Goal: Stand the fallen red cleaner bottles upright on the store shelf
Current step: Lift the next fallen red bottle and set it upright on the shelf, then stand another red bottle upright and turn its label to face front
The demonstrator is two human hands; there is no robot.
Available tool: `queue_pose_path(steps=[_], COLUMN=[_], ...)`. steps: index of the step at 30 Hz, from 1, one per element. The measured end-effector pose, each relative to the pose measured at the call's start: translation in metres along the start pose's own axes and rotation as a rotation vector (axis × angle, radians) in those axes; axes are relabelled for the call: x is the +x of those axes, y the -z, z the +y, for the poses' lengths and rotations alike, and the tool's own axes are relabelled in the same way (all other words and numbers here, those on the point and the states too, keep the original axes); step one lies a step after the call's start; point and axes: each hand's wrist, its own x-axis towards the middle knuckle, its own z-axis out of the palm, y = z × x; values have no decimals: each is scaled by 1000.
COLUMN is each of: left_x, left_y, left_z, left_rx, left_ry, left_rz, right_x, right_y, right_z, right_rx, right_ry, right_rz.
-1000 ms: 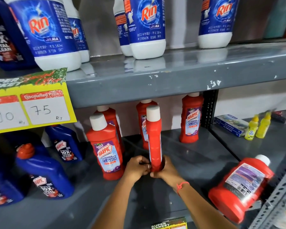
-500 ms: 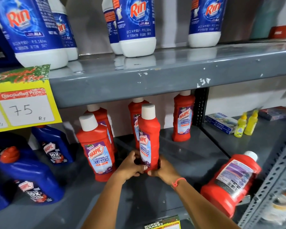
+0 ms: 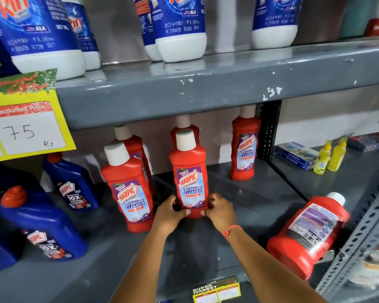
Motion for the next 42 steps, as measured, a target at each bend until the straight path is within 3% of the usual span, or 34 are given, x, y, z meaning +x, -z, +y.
queue_pose_path(steps=[4,7,10,13,18,23,26,28,30,37,42], left_x=[-8,-22,-35,-40,-56,-68,-66,-63,-62,-60,-50], left_y=[-4,-12,-20,-33,-85,-132,-139,-137,-135,-130,-123], left_z=[4,6,16,37,91,121,122,123,123,108,101], left_rx=[0,-157,-329,-340,-178,-19,12,13,14,-105,-241], left_ry=[53,179,225,202,92,21,81,153,178,100,-18], left_rz=[63,109,109,97,-346,-687,-787,-834,-862,-829,-657], right_x=[-5,-16,-45,-75,-107,-129,-135,-138,-141,-133,-111], right_y=[5,22,48,71,99,118,126,130,135,137,134], right_z=[-6,-10,-3,10,26,47,60,65,66,69,62], right_rx=[-111,-118,-95,-129,-311,26,390,669,776,690,444], right_ry=[25,28,43,90,23,-356,-447,-493,-536,-480,-321], right_rz=[2,18,186,344,521,690,640,515,372,284,331])
